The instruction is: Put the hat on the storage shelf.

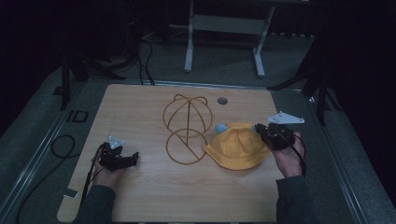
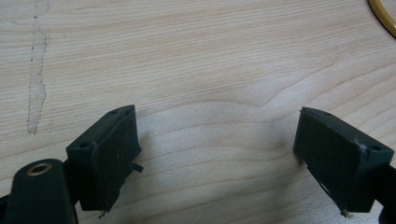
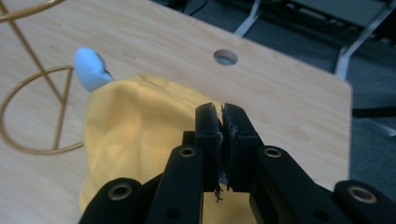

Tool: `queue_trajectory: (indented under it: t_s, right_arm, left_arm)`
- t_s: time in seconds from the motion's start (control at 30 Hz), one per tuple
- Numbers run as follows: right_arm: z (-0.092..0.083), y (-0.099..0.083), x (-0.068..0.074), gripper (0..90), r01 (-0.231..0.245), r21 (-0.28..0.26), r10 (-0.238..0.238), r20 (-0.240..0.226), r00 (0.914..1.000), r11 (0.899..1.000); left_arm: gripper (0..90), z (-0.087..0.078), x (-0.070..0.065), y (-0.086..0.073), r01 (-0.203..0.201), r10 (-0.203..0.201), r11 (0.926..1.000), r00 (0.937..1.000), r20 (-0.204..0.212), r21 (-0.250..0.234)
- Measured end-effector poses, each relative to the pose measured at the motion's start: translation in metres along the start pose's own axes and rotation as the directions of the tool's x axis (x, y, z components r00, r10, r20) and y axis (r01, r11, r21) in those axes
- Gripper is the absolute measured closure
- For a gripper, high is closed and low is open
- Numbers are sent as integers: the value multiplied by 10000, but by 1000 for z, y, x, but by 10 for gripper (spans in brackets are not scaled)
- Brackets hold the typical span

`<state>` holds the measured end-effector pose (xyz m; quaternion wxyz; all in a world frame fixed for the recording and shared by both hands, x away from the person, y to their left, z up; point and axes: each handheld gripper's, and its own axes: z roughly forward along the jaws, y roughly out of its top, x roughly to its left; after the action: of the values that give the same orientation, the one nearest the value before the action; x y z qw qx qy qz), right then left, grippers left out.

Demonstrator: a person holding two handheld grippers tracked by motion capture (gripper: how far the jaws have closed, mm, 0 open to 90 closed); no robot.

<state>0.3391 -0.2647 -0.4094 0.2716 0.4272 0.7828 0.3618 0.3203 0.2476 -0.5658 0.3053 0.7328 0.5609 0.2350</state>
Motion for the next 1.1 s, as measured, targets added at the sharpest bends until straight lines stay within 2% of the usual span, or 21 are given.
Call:
queue_trajectory:
  t_s: [0.17, 0.23, 0.33, 0.4, 0.53, 0.57, 0.6, 0.67, 0.7, 0.73, 0.77, 0.87, 0.9, 0.93, 0.97, 1.1]
  right_arm:
    - [-3, -6, 1, 764, 247, 126, -244, -236, 9994, 9996]
    - [-4, -6, -1, 684, 439, 320, -419, -595, 9973, 9985]
    - [-4, -5, -1, 652, 620, 457, -586, -721, 9957, 9970]
    - [0, -3, -1, 609, 831, 768, -750, -1031, 9918, 9936]
    - [5, -1, 1, 571, 1108, 974, -1004, -1059, 9893, 9891]
    - [8, 0, 3, 559, 1243, 1159, -1119, -1073, 9879, 9855]
    - [10, 0, 3, 508, 1283, 1273, -1147, -1091, 9874, 9835]
    - [11, 1, 4, 505, 1434, 1381, -1287, -1101, 9856, 9800]
    - [14, 2, 5, 478, 1735, 1615, -1560, -1155, 9810, 9715]
    - [14, 2, 5, 478, 1735, 1615, -1560, -1155, 9810, 9715]
    - [17, 4, 7, 454, 1880, 1784, -1702, -1104, 9792, 9658]
    - [19, 6, 6, 436, 2003, 1942, -1814, -1111, 9771, 9603]
    - [22, 8, 6, 421, 2105, 2088, -1917, -1069, 9756, 9550]
    - [22, 8, 6, 421, 2105, 2088, -1917, -1069, 9756, 9550]
    - [24, 10, 5, 412, 2179, 2220, -1980, -1087, 9742, 9504]
    - [28, 15, 5, 391, 2348, 2391, -2071, -1354, 9689, 9422]
  left_arm:
    - [143, 0, 0, 0, 16, -16, 10000, 10000, -1, -1]
    - [143, 0, 0, 0, 17, -17, 10000, 10000, -1, 0]
    - [143, 0, 0, 0, 17, -17, 10000, 10000, 0, 3]
    - [143, 0, 0, 0, 14, -14, 10000, 10000, 3, 5]
    - [143, 0, 0, 0, 15, -15, 10000, 10000, 2, 2]
    - [143, 0, 0, 0, 14, -14, 10000, 10000, 2, 3]
    - [143, 0, 0, 0, 16, -16, 10000, 10000, 2, 4]
    - [143, 0, 0, 0, 14, -14, 10000, 10000, 11, 27]
    - [143, 0, 0, 0, 17, -17, 10000, 10000, 7, 11]
    - [143, 0, 0, 0, 14, -14, 10000, 10000, 6, 10]
    - [143, 0, 0, 0, 14, -14, 10000, 10000, 6, 11]
    - [143, 0, 0, 0, 2, -2, 10000, 10000, 8, 10]
    - [143, 0, 0, 0, 1, -1, 10000, 10000, 8, 10]
    - [143, 0, 0, 0, 1, -1, 10000, 10000, 8, 10]
    - [143, 0, 0, 0, 4, -4, 10000, 10000, 3, -7]
    - [143, 0, 0, 0, 0, 0, 10000, 10000, 2, -1]
